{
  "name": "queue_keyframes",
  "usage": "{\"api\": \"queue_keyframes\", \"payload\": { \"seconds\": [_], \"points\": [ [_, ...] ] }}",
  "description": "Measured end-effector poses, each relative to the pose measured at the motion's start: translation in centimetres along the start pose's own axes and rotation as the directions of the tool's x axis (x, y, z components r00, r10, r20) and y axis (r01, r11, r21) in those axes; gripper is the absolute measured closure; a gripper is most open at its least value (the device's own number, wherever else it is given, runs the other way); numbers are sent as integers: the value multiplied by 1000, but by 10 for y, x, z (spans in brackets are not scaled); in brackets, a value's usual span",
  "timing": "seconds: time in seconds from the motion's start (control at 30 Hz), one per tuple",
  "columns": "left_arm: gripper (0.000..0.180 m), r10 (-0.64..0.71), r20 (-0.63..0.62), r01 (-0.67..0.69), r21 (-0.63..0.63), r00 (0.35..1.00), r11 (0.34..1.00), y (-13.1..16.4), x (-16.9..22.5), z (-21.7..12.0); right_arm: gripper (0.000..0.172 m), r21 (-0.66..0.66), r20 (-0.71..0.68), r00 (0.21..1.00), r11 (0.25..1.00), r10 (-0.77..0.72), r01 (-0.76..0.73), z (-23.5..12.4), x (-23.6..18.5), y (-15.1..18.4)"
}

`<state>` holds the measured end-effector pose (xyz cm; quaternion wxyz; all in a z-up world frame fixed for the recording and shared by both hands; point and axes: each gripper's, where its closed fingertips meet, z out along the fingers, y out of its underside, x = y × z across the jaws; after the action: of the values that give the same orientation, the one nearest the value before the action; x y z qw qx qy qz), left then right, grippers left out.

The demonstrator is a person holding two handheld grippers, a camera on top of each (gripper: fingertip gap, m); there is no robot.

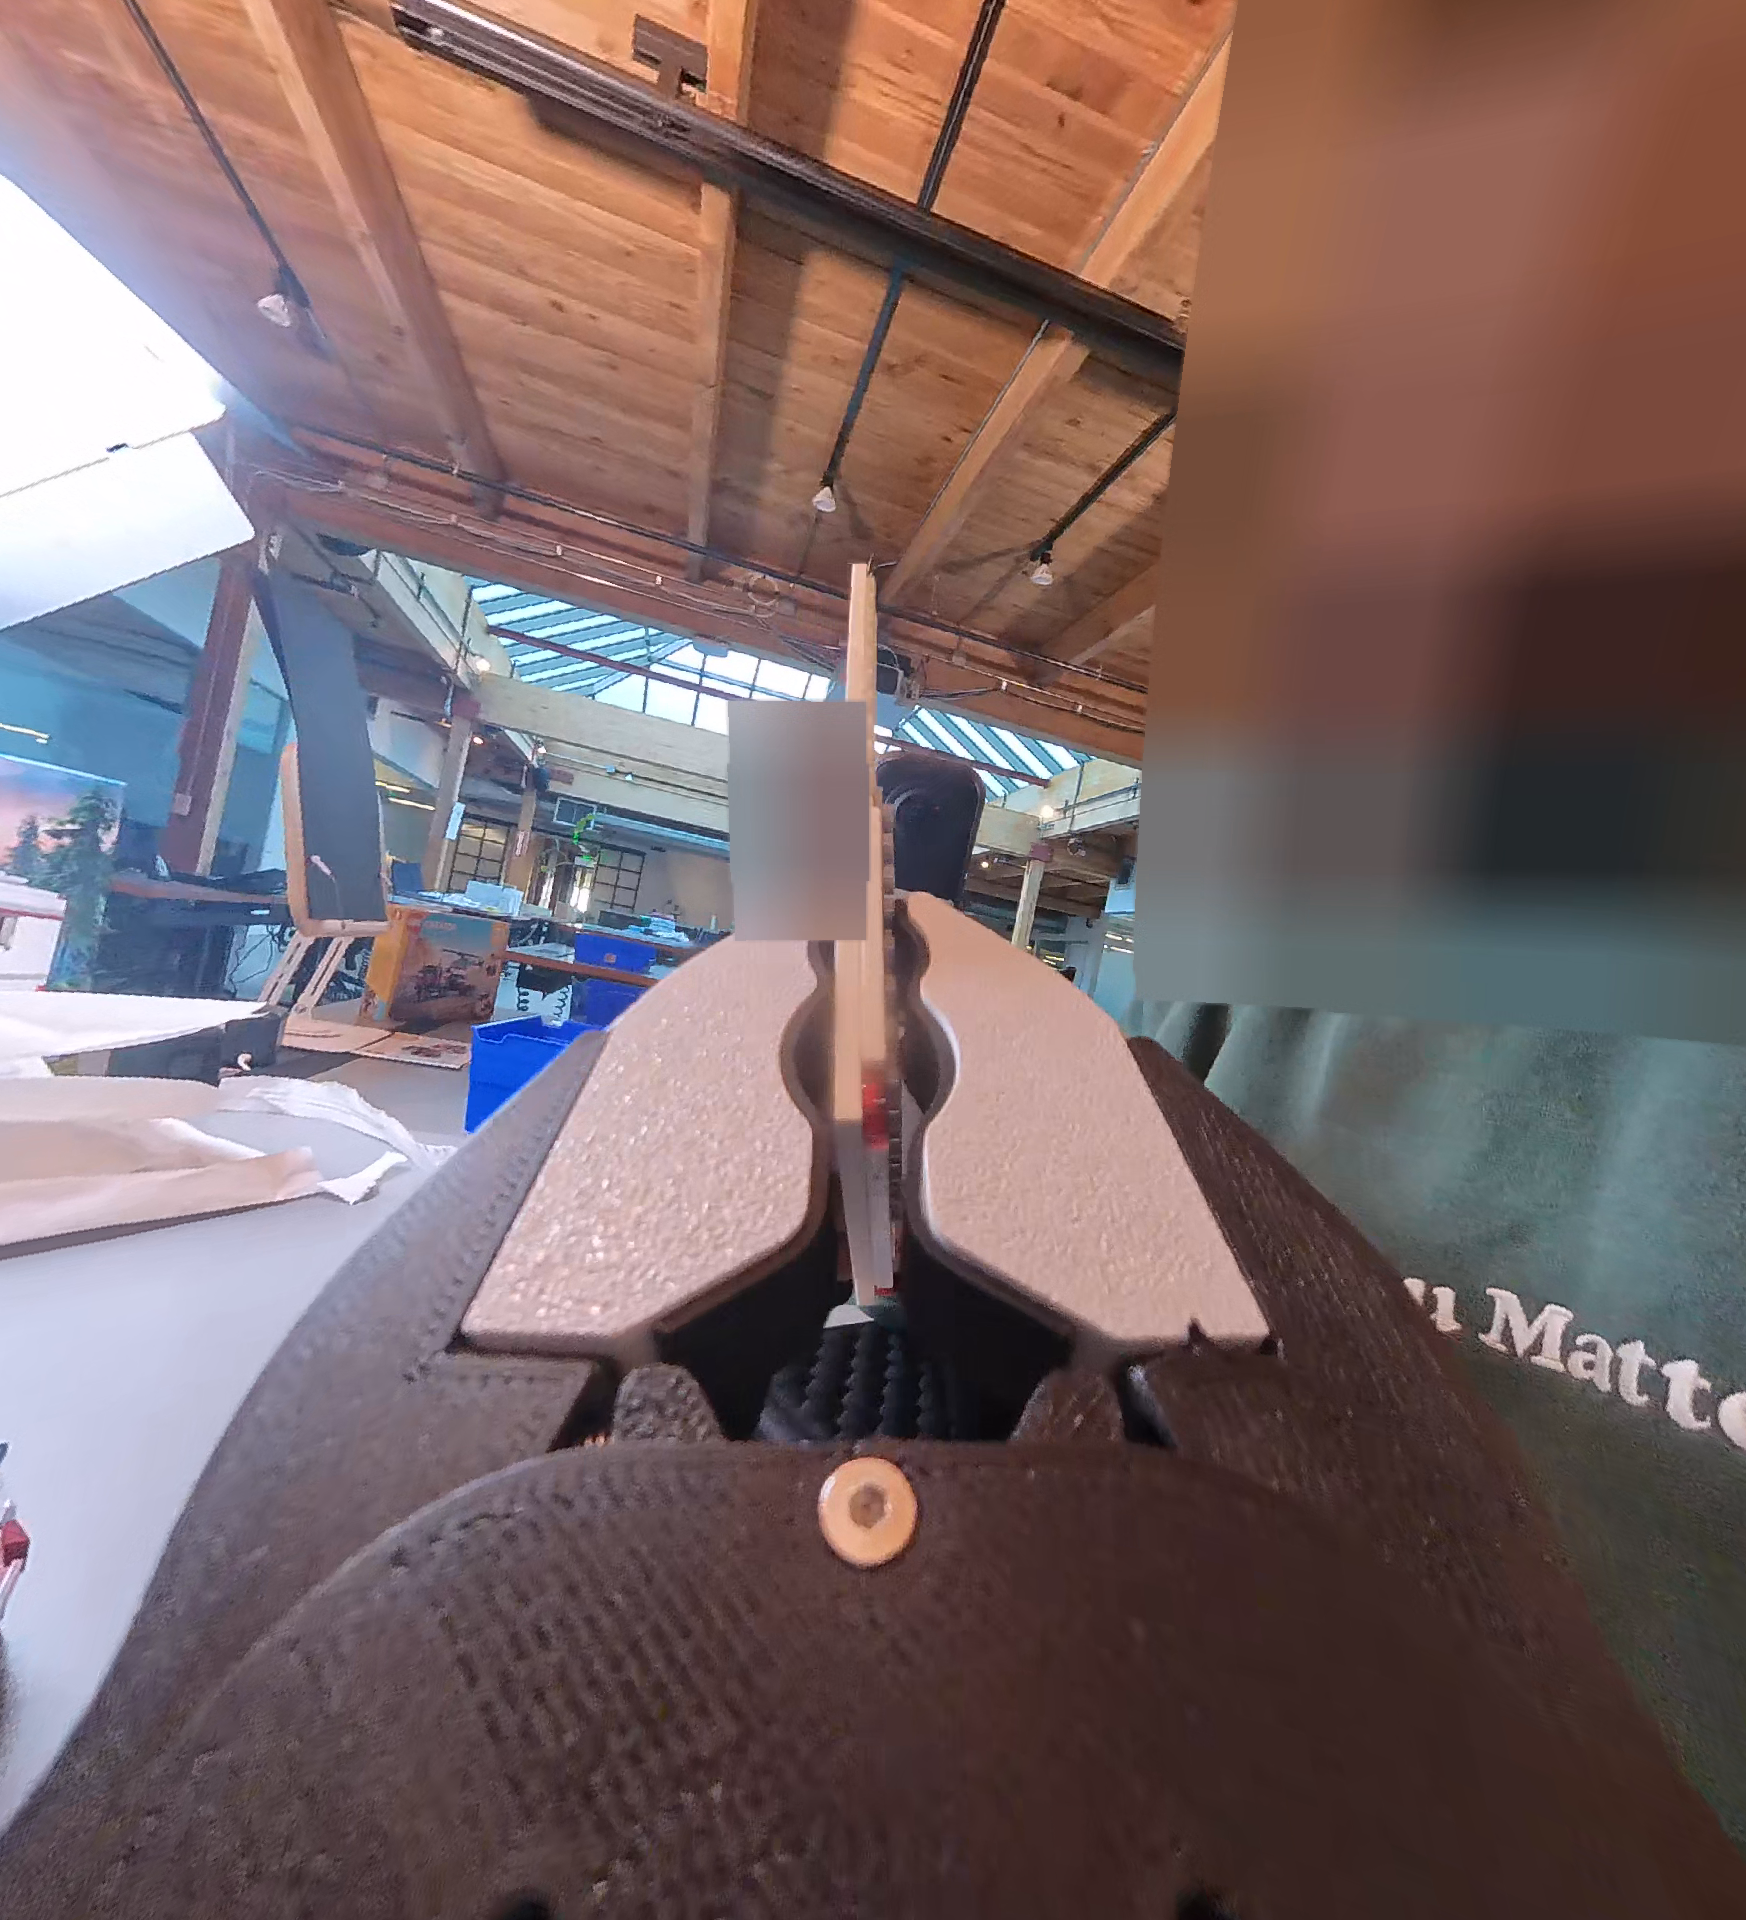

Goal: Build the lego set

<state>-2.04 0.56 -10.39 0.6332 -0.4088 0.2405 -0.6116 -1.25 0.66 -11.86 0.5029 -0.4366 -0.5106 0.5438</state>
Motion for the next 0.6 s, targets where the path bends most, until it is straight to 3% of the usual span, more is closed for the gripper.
{"api": "queue_keyframes", "payload": {
  "seconds": [0.33,0.43,0.6],
  "points": [
    [171,34,-12,-34,-24,999,999,5,0,-2,164,-9,24,999,999,39,-39,-2,0,5],
    [171,63,28,-62,-50,998,997,6,-5,-2,164,-1,55,990,992,128,-128,-3,4,5],
    [172,13,161,-19,33,987,999,-3,-21,0,161,41,88,947,948,310,-314,-1,18,10]
  ]
}}
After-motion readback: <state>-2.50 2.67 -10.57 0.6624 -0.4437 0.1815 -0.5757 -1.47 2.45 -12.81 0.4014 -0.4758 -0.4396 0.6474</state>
